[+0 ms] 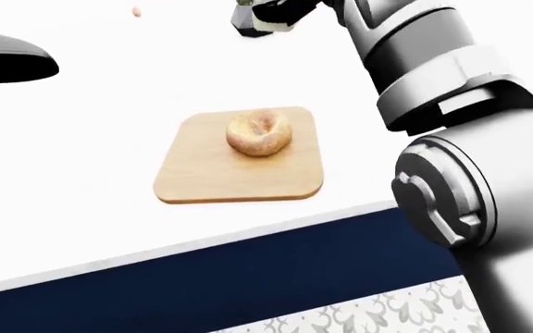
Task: Pick up the wedge of cheese and place it on the slice of bread to prepare a simple cheese on bread dish.
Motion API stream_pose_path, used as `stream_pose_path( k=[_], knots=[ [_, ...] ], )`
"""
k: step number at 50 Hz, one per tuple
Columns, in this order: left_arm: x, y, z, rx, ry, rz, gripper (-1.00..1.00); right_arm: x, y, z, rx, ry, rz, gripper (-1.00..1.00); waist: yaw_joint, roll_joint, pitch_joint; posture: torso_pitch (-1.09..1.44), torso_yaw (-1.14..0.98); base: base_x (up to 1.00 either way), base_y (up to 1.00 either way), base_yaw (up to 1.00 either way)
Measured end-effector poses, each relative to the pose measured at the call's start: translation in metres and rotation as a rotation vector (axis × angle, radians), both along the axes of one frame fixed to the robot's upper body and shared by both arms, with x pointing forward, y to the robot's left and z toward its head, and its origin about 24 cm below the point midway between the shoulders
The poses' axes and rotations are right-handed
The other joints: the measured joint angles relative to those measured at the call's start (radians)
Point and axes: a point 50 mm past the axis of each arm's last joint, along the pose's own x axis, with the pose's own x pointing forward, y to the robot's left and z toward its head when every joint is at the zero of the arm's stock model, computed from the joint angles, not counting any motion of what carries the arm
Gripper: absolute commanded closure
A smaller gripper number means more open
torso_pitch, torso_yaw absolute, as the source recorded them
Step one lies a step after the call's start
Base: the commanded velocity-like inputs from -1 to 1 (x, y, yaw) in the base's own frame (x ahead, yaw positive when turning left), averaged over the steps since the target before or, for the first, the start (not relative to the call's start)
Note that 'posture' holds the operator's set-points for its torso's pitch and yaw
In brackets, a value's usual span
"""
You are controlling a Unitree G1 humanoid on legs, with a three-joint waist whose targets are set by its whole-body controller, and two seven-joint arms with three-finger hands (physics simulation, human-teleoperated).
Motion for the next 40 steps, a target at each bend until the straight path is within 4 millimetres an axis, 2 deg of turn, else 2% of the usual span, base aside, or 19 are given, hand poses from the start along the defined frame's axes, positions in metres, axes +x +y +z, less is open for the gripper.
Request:
stream_pose_path(
  k=[6, 11, 15, 27, 40],
  knots=[
    [-0.002, 0.002, 0.001, -0.008, -0.006, 0.003, -1.0, 0.003, 0.017, -0.02, -0.054, 0.019, 0.001, 1.0, 0.002, -0.001, -0.006, 0.0, 0.0, 0.0, 0.0, 0.0],
    [-0.002, 0.002, 0.002, -0.005, -0.01, 0.003, -1.0, 0.009, 0.018, -0.045, -0.072, 0.064, -0.022, 1.0, 0.007, -0.003, -0.005, 0.0, 0.0, 0.0, 0.0, 0.0],
    [-0.002, 0.004, 0.002, -0.015, -0.01, 0.019, -1.0, 0.012, 0.018, -0.057, -0.062, 0.073, -0.047, 1.0, 0.009, -0.002, -0.004, 0.0, 0.0, 0.0, 0.0, 0.0],
    [0.001, 0.001, 0.0, 0.006, -0.002, 0.016, -1.0, 0.013, 0.033, -0.072, -0.006, 0.047, -0.019, 1.0, 0.01, 0.001, -0.012, 0.0, 0.0, 0.0, 0.0, 0.0],
    [-0.001, 0.001, 0.002, 0.008, -0.01, 0.02, -1.0, 0.016, 0.029, -0.095, -0.058, 0.084, -0.049, 1.0, 0.011, -0.002, -0.013, 0.0, 0.0, 0.0, 0.0, 0.0]
  ],
)
